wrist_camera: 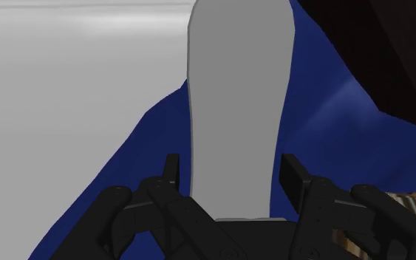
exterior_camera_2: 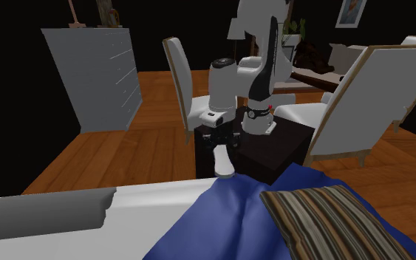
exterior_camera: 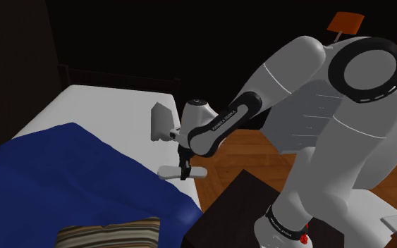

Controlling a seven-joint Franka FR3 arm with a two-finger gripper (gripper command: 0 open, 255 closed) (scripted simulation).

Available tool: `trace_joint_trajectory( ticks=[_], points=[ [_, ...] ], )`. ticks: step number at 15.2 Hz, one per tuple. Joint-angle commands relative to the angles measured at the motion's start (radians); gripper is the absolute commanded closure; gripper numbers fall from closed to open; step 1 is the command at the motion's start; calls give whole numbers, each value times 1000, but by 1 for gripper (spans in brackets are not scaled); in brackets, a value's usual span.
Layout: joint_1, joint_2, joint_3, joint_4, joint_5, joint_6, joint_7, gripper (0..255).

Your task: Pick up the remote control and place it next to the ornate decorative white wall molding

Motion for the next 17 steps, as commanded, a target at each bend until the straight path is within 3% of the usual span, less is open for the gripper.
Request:
trace_joint_trajectory(
  ticks=[1, 17],
  points=[
    [-20, 56, -20, 76, 5, -22, -45, 255],
    [-165, 507, -61, 783, 58, -286, -245, 255]
  ],
)
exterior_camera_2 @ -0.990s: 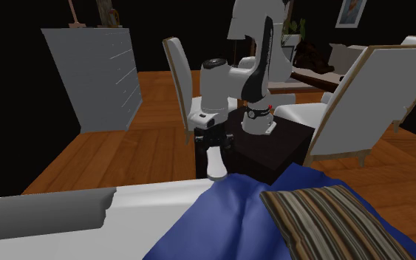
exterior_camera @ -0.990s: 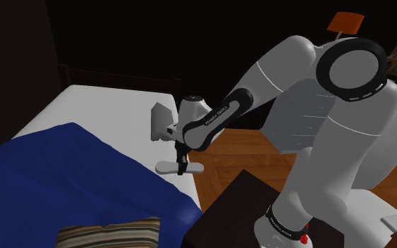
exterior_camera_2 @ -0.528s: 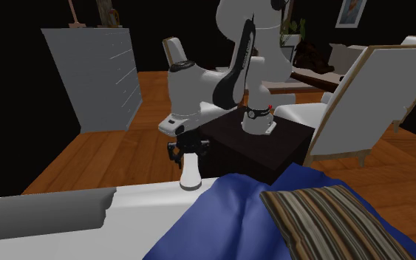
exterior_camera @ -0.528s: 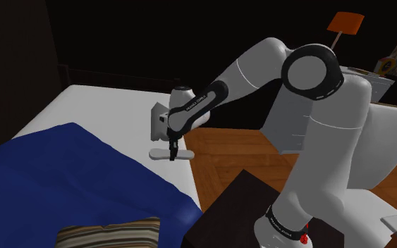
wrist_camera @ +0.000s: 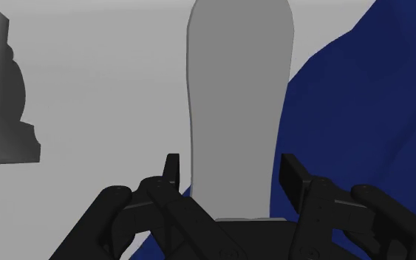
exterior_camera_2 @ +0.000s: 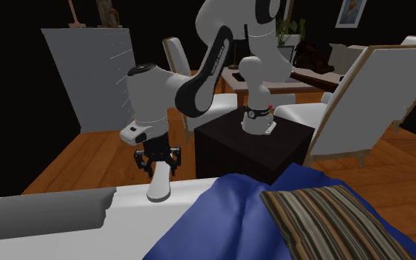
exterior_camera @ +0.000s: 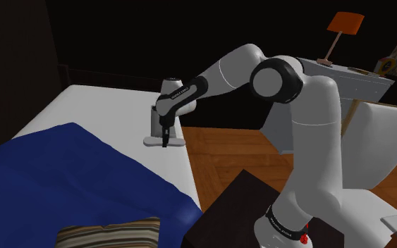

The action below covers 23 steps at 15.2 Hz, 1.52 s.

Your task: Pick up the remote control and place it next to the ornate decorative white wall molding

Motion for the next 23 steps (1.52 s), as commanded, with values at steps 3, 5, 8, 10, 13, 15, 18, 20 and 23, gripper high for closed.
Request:
trace_joint_trajectory(
  ticks=[3, 5, 8, 10, 13, 15, 18, 20, 23],
  points=[
    [-40, 135, -2, 234, 8, -100, -33, 255],
    [-59, 209, -2, 362, 11, -155, -44, 255],
    [-89, 336, 0, 588, 14, -254, -55, 255],
    [-111, 442, 2, 778, 15, -338, -60, 255],
    [-139, 602, 5, 1068, 15, -467, -58, 255],
    [-139, 615, 6, 1065, 15, -451, -59, 255],
    [-140, 636, 7, 1063, 16, -428, -60, 255],
    [-140, 653, 8, 1065, 17, -414, -60, 255],
    [-141, 679, 9, 1074, 18, -395, -61, 255]
  ],
)
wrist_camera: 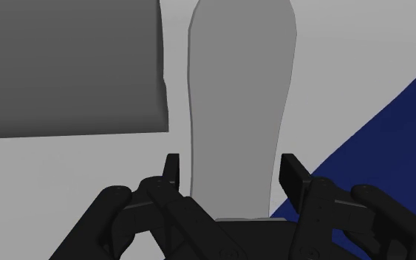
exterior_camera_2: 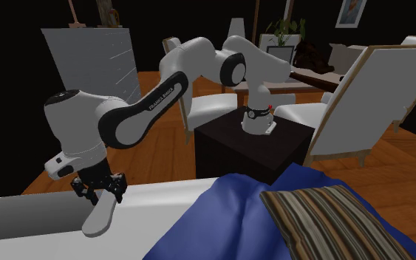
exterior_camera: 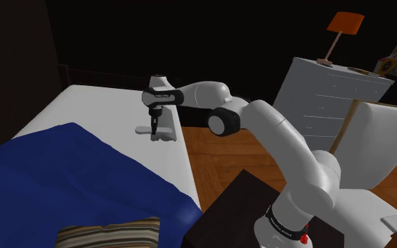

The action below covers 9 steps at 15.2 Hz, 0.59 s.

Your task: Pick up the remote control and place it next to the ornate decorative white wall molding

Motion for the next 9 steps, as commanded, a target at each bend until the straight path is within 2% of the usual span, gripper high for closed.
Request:
trace_joint_trajectory(
  ticks=[1, 9],
  points=[
    [1, 12, 1, -4, 1, 17, 0, 255],
    [-3, 104, 4, 56, 2, 50, 1, 255]
  ],
)
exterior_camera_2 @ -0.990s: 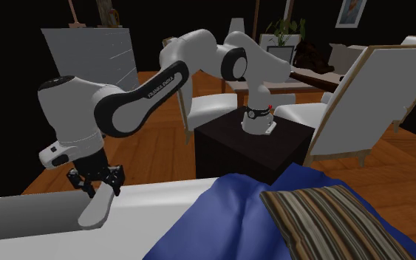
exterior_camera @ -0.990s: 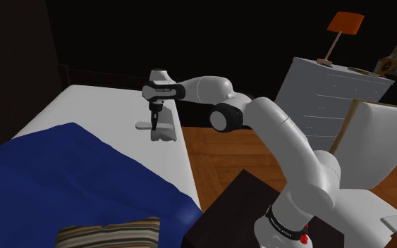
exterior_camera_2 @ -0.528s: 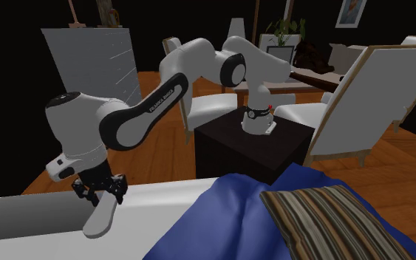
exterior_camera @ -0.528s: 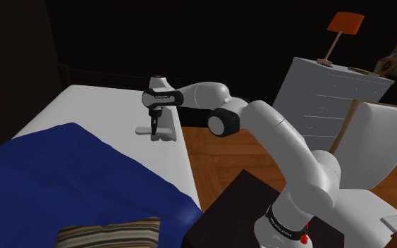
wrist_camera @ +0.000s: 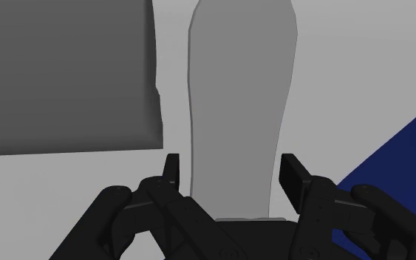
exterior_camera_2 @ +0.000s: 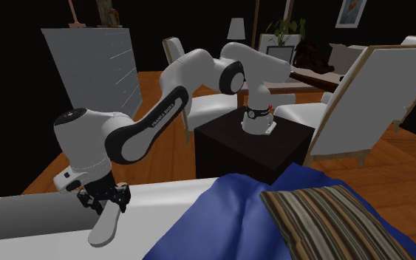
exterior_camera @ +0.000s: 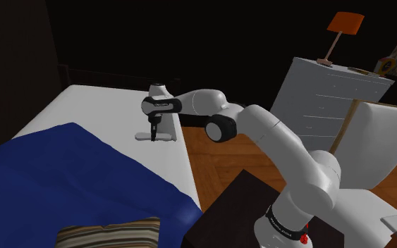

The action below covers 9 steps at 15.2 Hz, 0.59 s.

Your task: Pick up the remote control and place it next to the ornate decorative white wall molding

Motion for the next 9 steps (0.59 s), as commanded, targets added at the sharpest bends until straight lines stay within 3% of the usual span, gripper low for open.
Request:
trace_joint_trajectory(
  ticks=[1, 7, 9],
  points=[
    [-2, 29, 1, 25, 0, 5, 0, 255],
    [-9, 129, 4, 128, 0, 3, 4, 255],
    [-15, 207, 6, 233, -3, -24, 9, 255]
  ],
)
